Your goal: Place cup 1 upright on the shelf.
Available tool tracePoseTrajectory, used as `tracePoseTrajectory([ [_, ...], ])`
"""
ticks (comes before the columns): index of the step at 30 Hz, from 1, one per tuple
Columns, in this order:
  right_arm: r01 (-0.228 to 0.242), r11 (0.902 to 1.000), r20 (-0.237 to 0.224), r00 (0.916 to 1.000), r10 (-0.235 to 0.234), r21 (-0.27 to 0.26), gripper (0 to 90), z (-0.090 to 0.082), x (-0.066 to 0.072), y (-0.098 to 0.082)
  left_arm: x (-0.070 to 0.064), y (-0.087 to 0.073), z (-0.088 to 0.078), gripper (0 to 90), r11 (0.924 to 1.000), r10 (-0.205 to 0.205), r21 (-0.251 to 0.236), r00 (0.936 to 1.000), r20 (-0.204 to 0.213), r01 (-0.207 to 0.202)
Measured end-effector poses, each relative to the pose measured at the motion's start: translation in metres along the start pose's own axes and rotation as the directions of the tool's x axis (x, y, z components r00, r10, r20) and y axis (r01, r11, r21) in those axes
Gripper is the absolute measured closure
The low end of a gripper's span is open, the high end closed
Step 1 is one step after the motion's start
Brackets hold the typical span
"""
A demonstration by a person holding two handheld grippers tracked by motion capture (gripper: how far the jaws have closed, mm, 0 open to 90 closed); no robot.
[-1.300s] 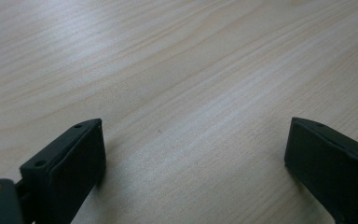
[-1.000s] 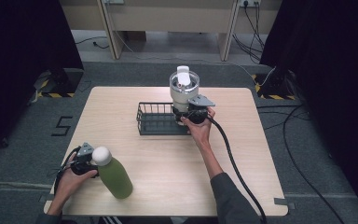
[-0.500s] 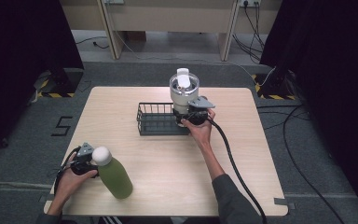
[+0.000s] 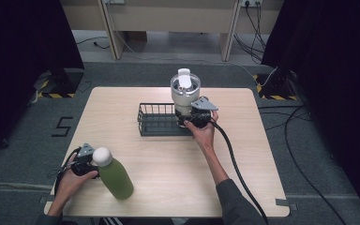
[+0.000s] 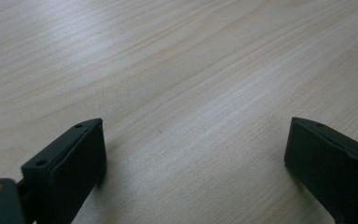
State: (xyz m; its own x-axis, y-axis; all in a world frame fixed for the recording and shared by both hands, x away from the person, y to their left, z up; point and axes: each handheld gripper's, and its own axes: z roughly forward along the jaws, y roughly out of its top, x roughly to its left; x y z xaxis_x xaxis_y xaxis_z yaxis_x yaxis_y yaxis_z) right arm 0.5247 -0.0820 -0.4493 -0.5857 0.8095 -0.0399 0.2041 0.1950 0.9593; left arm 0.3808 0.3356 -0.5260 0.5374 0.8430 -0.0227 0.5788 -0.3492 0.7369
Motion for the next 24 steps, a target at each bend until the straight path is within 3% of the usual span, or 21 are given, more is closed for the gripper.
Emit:
tracePoseTrajectory([
  [4,-0.001,1.0000,0.024,0.9997,0.001,0.004,10.9,-0.009,0.004,-0.002,0.000,0.000,0.000,4.8,1.0000,0.000,0.000,1.0000,0.000,0.000],
  [7,-0.020,0.9997,0.013,0.9997,0.020,-0.017,14.7,-0.019,0.002,-0.002,0.000,0.000,0.000,4.7,1.0000,0.001,0.000,1.0000,0.000,-0.001],
  [16,-0.033,0.9993,-0.007,0.9994,0.033,-0.016,14.8,-0.052,0.002,-0.006,0.000,0.000,0.000,4.7,1.0000,-0.001,0.000,1.0000,0.000,0.001],
  [24,-0.002,0.9998,-0.020,0.9998,0.002,-0.019,14.8,-0.067,0.010,-0.003,0.000,0.000,0.000,4.7,1.0000,0.000,0.000,1.0000,0.000,0.000],
])
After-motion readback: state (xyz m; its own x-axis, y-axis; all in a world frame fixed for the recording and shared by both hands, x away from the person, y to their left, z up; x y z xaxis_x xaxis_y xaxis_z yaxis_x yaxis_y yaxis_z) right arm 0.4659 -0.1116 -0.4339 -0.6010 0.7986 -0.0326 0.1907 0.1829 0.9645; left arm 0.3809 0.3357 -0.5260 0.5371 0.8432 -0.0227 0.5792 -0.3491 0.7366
